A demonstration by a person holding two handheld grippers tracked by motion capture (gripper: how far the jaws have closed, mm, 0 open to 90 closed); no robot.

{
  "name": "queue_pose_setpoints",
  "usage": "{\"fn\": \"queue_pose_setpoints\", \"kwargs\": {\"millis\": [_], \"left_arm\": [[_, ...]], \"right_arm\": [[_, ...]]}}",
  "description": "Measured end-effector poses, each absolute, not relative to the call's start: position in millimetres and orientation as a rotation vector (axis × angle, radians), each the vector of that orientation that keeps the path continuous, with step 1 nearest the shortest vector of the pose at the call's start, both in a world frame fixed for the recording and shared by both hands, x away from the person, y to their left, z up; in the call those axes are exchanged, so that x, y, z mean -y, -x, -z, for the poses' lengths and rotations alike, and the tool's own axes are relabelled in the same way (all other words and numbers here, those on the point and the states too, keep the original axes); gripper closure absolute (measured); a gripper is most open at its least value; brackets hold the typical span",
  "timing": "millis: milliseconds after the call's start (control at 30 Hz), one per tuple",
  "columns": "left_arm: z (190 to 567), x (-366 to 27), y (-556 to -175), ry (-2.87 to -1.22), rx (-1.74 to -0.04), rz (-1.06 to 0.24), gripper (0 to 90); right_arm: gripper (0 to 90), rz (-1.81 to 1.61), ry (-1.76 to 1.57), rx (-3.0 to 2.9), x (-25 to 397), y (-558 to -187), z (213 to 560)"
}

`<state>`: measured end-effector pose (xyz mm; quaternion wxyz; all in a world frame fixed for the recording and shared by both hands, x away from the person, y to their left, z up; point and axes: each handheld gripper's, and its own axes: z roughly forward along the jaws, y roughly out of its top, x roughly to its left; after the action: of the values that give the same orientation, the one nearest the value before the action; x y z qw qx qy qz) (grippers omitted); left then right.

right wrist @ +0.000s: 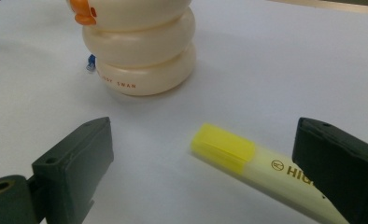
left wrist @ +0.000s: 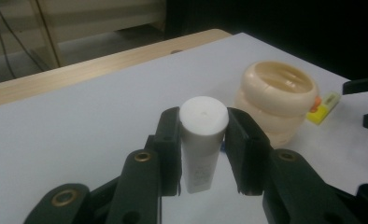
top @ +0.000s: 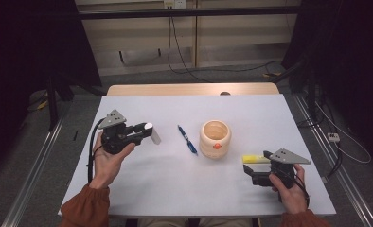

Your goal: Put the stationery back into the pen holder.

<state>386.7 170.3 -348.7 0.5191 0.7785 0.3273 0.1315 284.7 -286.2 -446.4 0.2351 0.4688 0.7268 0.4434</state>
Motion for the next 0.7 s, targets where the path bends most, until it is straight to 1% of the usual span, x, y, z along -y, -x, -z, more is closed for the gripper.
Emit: {"fn": "queue_pose_setpoints", "kwargs": {"millis": [433,700], "left_arm": [[339,-126,-389,-1.867,-0.680,-0.243,67.3],[331,-105,-393,-1.858,-0.646,-0.226,67.4]], "right_arm": [[5.0,-1.216,-1.282,-1.998,287,-284,446],[5.0,-1.217,-1.281,-1.998,287,-284,446]]}}
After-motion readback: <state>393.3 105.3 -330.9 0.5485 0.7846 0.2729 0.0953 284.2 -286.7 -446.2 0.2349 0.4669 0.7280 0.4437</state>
